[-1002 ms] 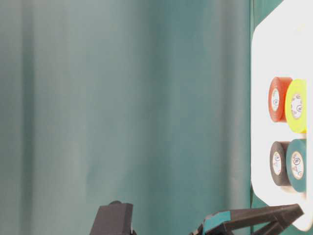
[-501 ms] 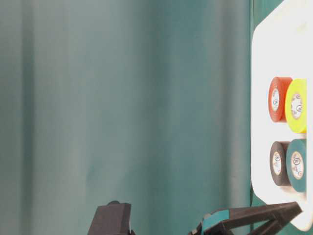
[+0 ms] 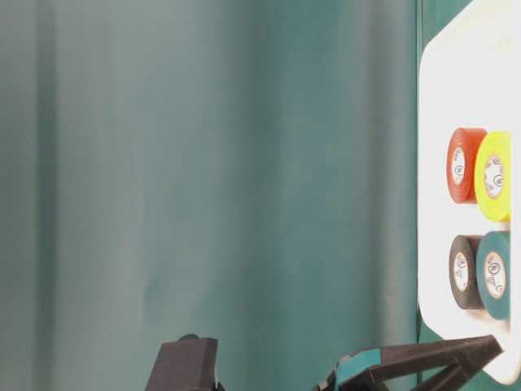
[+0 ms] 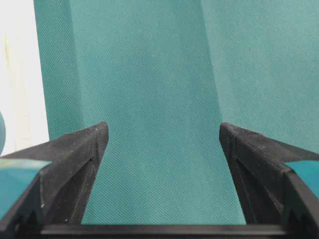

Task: Put the tape alternately from left to right into the white case.
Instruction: 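Lower the right gripper onto the white tape roll and grip it, then carry the white roll into the tray's upper right corner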

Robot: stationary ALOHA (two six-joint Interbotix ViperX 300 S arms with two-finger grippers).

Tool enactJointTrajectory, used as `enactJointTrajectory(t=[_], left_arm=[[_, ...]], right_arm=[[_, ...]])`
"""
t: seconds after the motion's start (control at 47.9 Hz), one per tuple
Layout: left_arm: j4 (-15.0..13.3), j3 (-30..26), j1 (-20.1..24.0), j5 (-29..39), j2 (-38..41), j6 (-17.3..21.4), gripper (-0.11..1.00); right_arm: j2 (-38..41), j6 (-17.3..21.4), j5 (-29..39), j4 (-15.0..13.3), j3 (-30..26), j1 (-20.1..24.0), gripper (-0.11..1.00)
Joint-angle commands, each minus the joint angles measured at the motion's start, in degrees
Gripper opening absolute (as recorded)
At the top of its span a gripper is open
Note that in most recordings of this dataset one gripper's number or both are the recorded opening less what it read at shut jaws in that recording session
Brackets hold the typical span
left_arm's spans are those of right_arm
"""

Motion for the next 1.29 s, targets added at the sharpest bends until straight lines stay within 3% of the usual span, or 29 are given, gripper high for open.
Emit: enactJointTrajectory(t=[0.0, 0.146, 0.313, 0.877, 1.273], left_arm=[[-0.1, -0.5, -0.2, -0.4, -0.6, 0.0, 0.55], [-0.1, -0.5, -0.2, -0.4, -0.7, 0.0, 0.55], [-0.1, -0.4, -0.2, -0.4, -0.6, 0.0, 0.55], [-0.1, -0.3, -0.2, -0.5, -0.6, 0.0, 0.55], [-0.1, -0.2, -0.2, -1.1, -0.6, 0.0, 0.55]], right_arm=[[-0.5, -0.1, -0.1, 0.1, -1.0, 0.1, 0.72], [-0.4, -0.1, 0.2, 0.1, -1.1, 0.2, 0.64], [-0.5, -0.2, 0.2, 0.1, -1.1, 0.1, 0.23], [-7.2, -0.3, 1.1, 0.1, -4.2, 0.1, 0.22], [-9.8, -0.3, 14.2, -0.2, -9.6, -1.5, 0.22]])
